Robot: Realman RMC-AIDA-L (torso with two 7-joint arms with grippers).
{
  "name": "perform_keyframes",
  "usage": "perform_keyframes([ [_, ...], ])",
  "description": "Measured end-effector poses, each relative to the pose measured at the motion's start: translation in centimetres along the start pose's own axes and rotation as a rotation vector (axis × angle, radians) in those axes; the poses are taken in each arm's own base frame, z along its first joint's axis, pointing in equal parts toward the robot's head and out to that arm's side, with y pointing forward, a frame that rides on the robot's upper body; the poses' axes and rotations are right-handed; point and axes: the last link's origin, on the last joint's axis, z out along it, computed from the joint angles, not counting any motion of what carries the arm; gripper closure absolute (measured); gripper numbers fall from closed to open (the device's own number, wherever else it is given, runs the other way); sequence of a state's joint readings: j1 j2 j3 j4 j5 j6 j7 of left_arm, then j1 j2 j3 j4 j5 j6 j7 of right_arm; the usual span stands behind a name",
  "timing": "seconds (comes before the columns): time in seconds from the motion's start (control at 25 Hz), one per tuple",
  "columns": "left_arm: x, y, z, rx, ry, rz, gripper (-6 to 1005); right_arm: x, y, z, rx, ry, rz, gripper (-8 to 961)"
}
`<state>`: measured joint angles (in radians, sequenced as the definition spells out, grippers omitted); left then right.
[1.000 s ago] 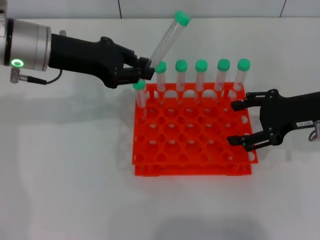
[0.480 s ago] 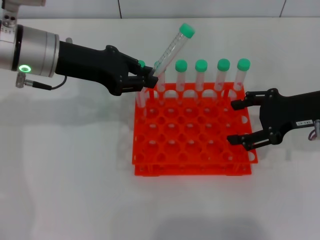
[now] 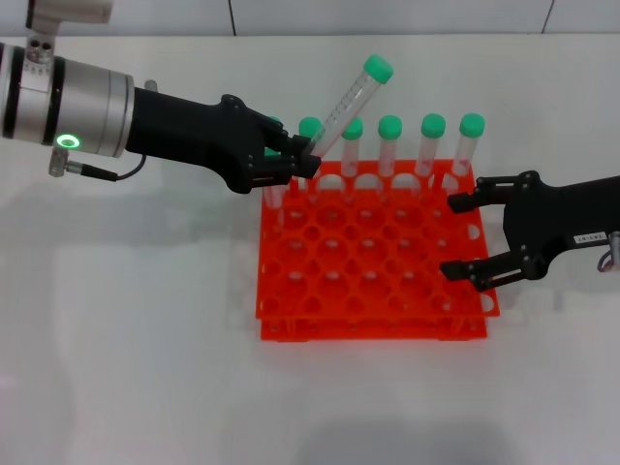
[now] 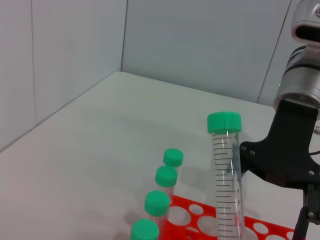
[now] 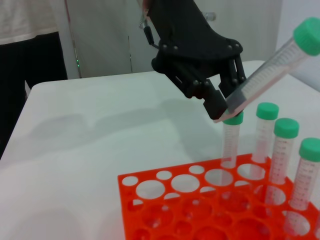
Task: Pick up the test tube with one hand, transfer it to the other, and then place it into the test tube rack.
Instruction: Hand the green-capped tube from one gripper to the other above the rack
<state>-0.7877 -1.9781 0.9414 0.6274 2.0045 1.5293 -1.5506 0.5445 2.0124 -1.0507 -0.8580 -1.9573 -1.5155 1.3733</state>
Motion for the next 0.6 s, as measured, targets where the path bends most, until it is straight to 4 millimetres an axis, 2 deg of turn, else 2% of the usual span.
perform_keyframes([
  [0.36,-0.6,0.1,0.2,0.012,0.002,0.027,786,-0.3,-0.7,-0.6,0.041,-0.046,0.086,84],
  [0.6,-1.0,0.1,0.3,0.009,-0.001,0.034,784,-1.2,-2.0,-1.5,0.099,-0.103,0.183,84],
])
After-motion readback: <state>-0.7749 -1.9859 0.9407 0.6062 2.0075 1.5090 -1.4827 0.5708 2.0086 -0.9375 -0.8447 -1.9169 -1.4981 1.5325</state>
